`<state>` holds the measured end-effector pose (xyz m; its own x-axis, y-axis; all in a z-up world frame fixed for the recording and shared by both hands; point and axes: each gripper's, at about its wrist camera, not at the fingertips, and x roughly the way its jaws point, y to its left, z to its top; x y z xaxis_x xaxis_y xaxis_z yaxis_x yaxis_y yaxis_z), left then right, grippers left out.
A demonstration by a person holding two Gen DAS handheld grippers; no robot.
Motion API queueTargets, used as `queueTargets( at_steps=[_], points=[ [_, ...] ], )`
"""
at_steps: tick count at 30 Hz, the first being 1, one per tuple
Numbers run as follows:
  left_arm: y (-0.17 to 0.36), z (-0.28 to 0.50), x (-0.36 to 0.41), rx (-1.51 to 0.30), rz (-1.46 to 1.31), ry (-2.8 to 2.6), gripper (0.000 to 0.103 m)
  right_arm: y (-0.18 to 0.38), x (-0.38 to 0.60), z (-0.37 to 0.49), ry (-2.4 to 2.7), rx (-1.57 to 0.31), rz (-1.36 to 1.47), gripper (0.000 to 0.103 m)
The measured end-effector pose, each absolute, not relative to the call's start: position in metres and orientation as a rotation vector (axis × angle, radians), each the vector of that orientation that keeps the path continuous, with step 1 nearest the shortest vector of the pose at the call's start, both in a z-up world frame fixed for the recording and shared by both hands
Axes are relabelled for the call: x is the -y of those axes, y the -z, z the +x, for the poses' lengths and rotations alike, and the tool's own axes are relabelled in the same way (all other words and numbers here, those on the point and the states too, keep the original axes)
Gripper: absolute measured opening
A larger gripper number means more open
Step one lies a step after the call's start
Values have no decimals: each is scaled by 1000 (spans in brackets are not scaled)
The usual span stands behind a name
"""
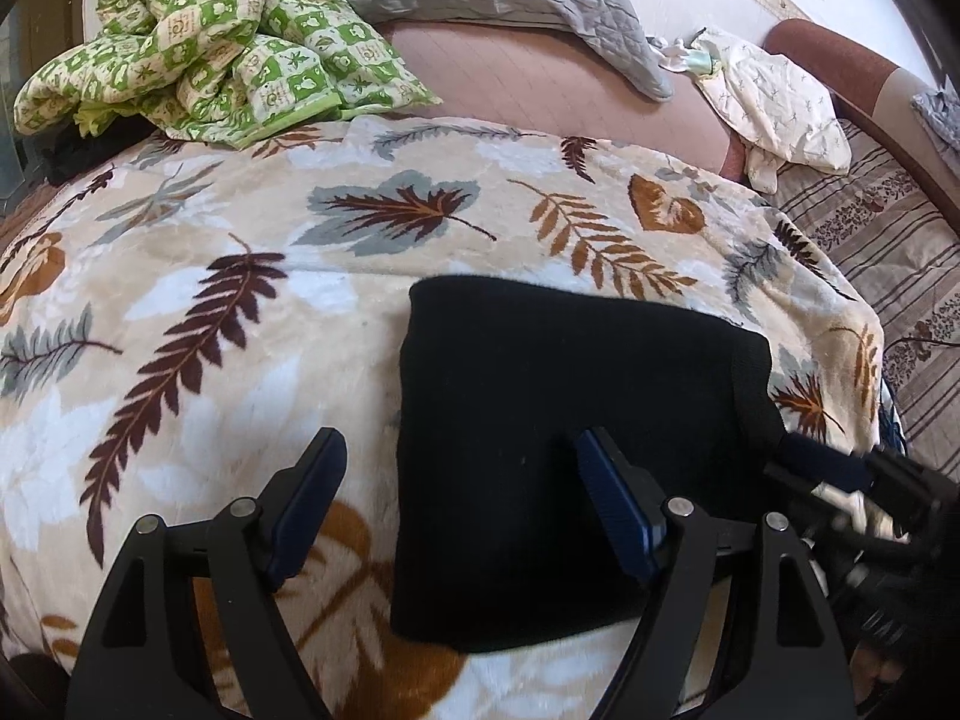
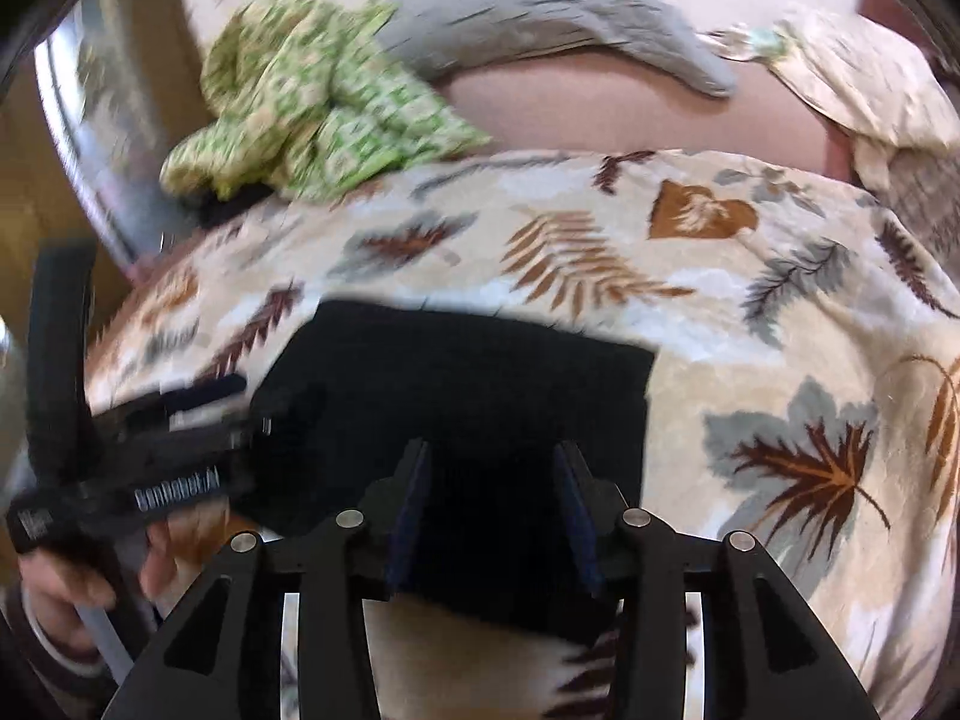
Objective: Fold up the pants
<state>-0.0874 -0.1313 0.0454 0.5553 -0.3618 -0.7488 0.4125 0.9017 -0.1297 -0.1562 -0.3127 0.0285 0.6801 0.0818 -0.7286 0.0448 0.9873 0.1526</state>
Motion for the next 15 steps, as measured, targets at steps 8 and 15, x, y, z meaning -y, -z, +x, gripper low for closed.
queueTargets(
  at_steps=[8,15],
  points=[
    [-33,-97,127,-893,48,459,83,-16,311,-176,-9,-801,170,43],
    [-41,-92,105,-924,-63,501,83,-21,362,-181,-6,-752,431,66]
  ],
)
